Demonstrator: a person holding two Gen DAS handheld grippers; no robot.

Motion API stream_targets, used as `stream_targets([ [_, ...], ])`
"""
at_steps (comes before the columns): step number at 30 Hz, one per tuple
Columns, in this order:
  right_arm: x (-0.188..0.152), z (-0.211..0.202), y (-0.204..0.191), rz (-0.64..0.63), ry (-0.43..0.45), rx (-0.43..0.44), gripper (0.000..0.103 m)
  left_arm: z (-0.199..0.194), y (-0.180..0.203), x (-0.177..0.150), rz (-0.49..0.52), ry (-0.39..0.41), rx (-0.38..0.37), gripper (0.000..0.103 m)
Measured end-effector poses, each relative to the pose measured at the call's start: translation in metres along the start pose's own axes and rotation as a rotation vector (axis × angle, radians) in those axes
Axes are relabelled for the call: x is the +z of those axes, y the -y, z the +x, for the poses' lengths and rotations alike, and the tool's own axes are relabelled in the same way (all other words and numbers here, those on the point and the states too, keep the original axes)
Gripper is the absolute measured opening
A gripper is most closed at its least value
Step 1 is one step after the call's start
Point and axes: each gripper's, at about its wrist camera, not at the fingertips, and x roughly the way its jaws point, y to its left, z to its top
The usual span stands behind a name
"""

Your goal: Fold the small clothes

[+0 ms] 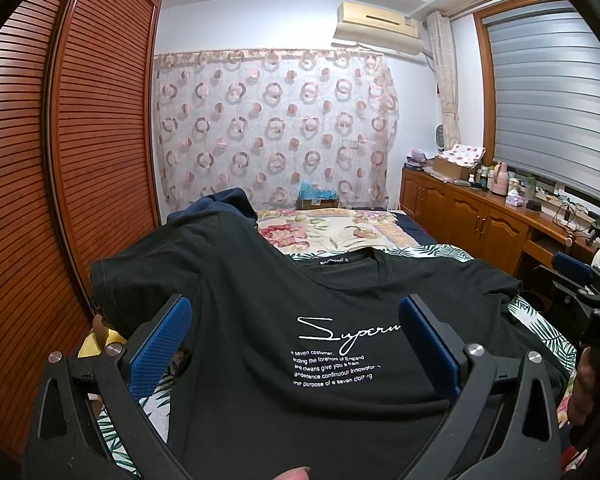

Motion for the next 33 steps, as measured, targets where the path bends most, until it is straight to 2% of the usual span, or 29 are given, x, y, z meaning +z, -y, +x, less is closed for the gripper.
stream_targets([
  [33,-0.0003,-0.0003,-0.0006,-0.001,0.000,0.001,0.103,0.0000,0.0032,-0.0003,0.008,0.005,0.004,0.103],
])
